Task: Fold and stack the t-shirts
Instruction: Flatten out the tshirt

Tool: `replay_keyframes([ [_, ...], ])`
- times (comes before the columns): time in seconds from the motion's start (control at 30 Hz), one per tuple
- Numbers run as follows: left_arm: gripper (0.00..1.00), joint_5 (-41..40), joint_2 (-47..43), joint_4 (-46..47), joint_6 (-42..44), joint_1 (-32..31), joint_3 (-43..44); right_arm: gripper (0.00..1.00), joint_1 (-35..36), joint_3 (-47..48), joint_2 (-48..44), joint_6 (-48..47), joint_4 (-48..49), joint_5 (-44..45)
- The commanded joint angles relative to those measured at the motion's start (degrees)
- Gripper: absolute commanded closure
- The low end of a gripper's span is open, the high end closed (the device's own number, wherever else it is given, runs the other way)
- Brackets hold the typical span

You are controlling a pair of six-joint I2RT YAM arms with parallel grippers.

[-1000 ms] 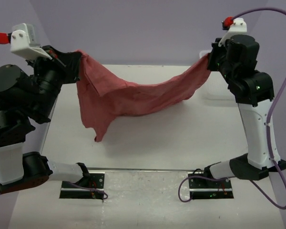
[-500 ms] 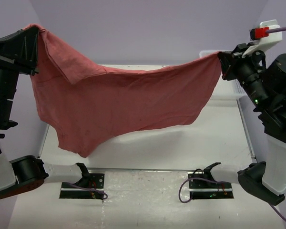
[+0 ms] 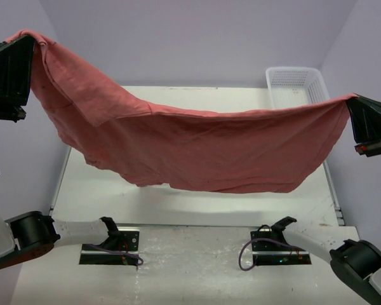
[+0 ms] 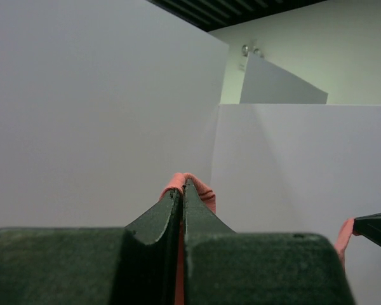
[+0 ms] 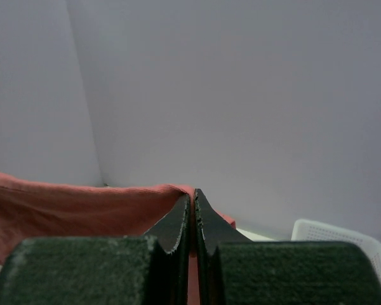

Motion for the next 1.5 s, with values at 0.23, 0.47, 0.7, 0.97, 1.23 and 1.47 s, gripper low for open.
replay_keyframes([
  [0.23, 1.0, 10.3, 1.1, 7.8, -2.6, 0.0, 2.7, 1.0, 0.4, 0.4, 0.7, 0.4, 0.8, -5.8],
  [0.47, 1.0, 8.2, 1.5, 9.2, 1.2, 0.0, 0.3, 1.0, 0.4, -0.9, 3.1, 0.3, 1.6, -5.0],
  [0.7, 1.0, 3.9, 4.8, 8.1, 3.5, 0.0, 1.6, 1.0, 0.3, 0.2, 5.9, -1.1, 2.3, -2.7],
  [0.97, 1.0, 10.3, -0.6, 7.8, -5.9, 0.0, -0.7, 1.0, 0.3, 0.7, 0.6, 1.0, 1.1, -5.7],
  [1.23, 1.0, 16.1, -4.0, 9.0, -11.3, 3.7, -2.5, 1.0, 0.3, 2.0, -3.1, 4.0, -0.4, -9.5],
  [1.47, 1.0, 8.4, 3.6, 8.1, -4.0, 4.1, -0.7, 1.0, 0.4, -2.9, 2.7, 2.2, 4.3, -6.2],
])
